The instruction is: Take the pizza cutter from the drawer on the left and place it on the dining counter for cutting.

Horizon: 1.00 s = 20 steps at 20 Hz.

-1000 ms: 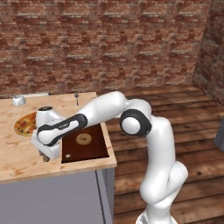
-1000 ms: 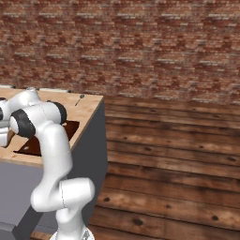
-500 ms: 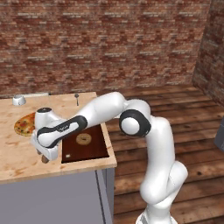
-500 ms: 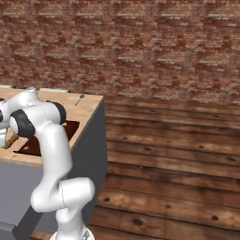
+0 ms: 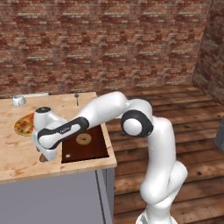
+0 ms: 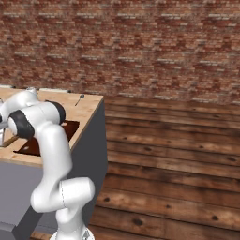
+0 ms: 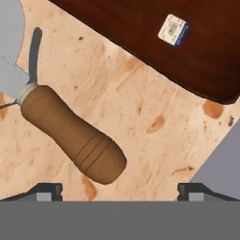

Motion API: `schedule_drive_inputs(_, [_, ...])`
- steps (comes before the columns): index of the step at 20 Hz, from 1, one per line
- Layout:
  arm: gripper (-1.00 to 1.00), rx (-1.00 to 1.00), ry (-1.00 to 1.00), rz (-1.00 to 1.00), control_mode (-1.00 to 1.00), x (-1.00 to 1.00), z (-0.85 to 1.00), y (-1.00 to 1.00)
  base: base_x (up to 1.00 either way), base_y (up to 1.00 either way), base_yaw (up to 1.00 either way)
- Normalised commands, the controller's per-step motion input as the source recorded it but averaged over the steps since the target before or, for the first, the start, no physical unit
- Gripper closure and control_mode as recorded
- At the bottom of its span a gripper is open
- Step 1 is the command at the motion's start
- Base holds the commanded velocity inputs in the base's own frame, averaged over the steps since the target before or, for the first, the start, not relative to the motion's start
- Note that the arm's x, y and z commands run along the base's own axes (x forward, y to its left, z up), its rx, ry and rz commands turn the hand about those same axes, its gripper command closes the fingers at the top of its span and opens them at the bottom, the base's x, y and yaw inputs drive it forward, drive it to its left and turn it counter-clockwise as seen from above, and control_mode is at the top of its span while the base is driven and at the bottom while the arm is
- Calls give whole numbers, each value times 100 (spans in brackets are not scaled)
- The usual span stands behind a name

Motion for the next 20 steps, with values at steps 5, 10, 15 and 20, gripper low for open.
schedule_drive_inputs(5, [-100,0,-7,-8,-100,-16,58,-14,0,0,0])
schedule_drive_inputs(10, [-100,0,-5,-8,-100,-10,59,-16,0,0,0])
schedule_drive_inputs(15, [-100,0,-6,-7,-100,-15,48,-36,0,0,0])
schedule_drive_inputs(20, [-100,1,-8,-8,-100,-29,48,-50,0,0,0])
